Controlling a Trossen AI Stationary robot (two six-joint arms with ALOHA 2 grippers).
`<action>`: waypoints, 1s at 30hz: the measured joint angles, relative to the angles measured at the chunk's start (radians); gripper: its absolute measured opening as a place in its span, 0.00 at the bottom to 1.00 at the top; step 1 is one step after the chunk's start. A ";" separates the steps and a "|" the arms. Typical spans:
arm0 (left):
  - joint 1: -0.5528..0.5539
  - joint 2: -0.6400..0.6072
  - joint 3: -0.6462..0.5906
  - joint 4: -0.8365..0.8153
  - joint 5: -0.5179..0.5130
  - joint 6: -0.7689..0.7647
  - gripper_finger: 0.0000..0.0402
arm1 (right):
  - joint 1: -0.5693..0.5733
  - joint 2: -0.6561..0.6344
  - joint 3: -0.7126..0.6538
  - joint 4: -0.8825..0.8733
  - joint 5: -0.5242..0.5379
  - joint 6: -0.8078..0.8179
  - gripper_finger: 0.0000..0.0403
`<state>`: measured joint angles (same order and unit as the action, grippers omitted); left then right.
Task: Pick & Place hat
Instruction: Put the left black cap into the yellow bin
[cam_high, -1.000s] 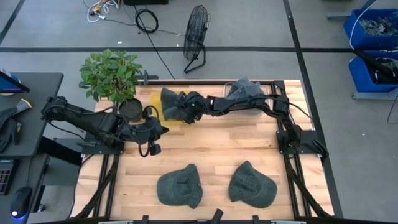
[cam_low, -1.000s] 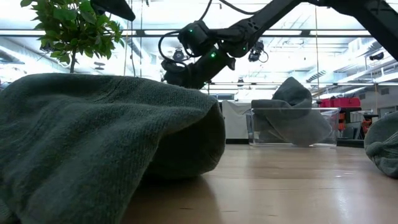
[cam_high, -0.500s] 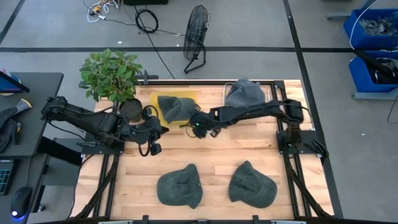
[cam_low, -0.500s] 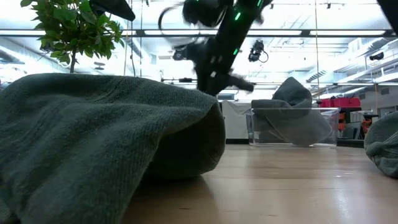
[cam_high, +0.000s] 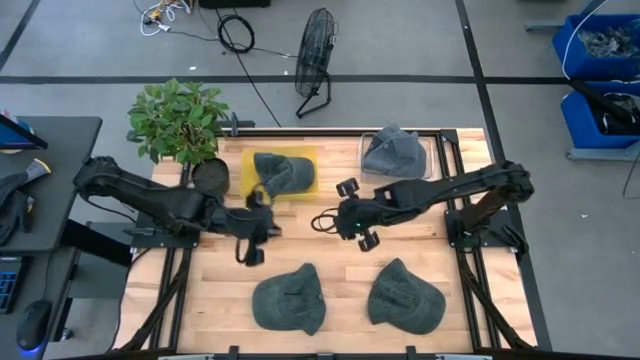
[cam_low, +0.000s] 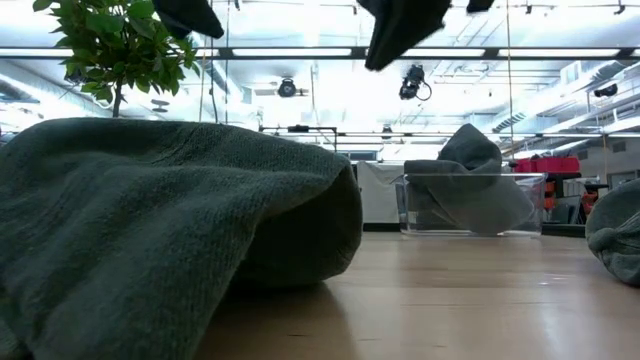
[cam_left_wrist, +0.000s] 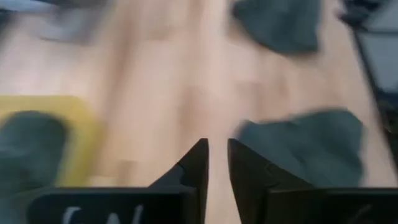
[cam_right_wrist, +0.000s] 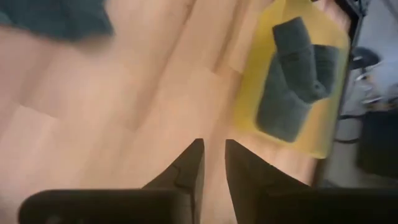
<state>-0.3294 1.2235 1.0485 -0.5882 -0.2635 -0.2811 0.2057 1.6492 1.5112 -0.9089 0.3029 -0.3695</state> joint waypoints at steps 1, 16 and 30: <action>0.000 0.022 0.000 0.018 0.042 0.020 0.19 | 0.012 -0.002 0.000 -0.006 -0.006 0.037 0.19; -0.063 0.237 0.000 0.165 0.344 0.166 0.40 | 0.146 0.006 0.000 -0.004 -0.007 0.180 0.34; -0.095 0.469 0.000 0.311 0.502 0.156 0.46 | 0.142 0.006 0.000 0.025 -0.006 0.151 0.33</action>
<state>-0.4247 1.6922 1.0481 -0.2771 0.2387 -0.1246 0.3477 1.6554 1.5112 -0.8843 0.2970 -0.2184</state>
